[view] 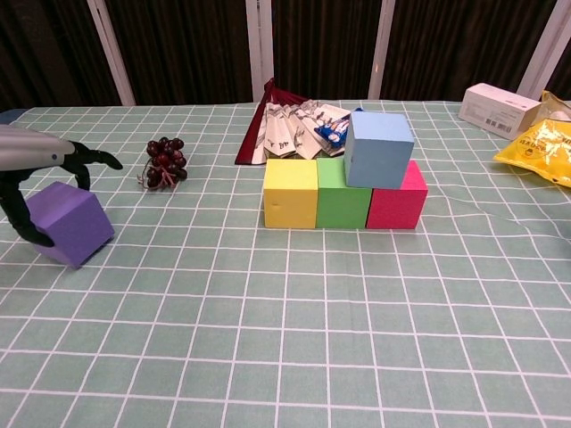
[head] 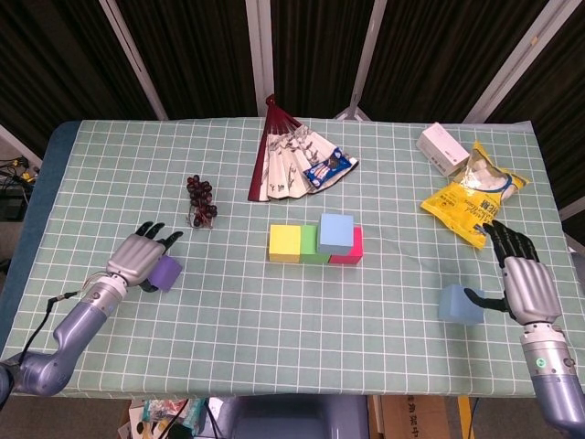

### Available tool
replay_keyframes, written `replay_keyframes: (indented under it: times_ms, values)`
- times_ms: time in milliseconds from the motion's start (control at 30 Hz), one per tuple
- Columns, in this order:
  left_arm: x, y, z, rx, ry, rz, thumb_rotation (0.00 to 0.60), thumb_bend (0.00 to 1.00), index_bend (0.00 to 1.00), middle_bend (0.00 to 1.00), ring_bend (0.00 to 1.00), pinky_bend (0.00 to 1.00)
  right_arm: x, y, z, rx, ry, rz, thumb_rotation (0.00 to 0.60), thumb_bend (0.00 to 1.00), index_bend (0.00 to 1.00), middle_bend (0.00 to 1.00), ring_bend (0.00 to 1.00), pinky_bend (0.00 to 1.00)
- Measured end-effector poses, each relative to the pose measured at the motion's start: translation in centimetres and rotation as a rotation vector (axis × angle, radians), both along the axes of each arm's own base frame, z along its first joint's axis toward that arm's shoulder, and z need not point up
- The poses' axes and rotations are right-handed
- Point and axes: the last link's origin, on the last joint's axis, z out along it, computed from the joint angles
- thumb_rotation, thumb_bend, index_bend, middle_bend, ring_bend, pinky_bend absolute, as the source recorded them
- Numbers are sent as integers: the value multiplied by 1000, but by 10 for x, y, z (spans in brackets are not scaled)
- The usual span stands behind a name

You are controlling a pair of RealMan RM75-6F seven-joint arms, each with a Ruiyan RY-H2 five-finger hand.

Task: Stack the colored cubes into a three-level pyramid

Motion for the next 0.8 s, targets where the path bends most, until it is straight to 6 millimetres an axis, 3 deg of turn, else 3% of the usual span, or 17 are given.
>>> replay_keyframes:
  times_ms: [400,667,800]
  values:
    - [55,11,27,103,-123,39,600,242,0,439,41,0,4,2,-1,13,-31,10,600,205,0,0,0,0]
    - [78,17,21,165,-84,162,600,242,0,423,41,0,6,3,2,15,-58,14,600,205,0,0,0,0]
    - [94,20,7,218,-49,234,600,242,0,422,41,0,6,2,4,13,-72,14,600,205,0,0,0,0]
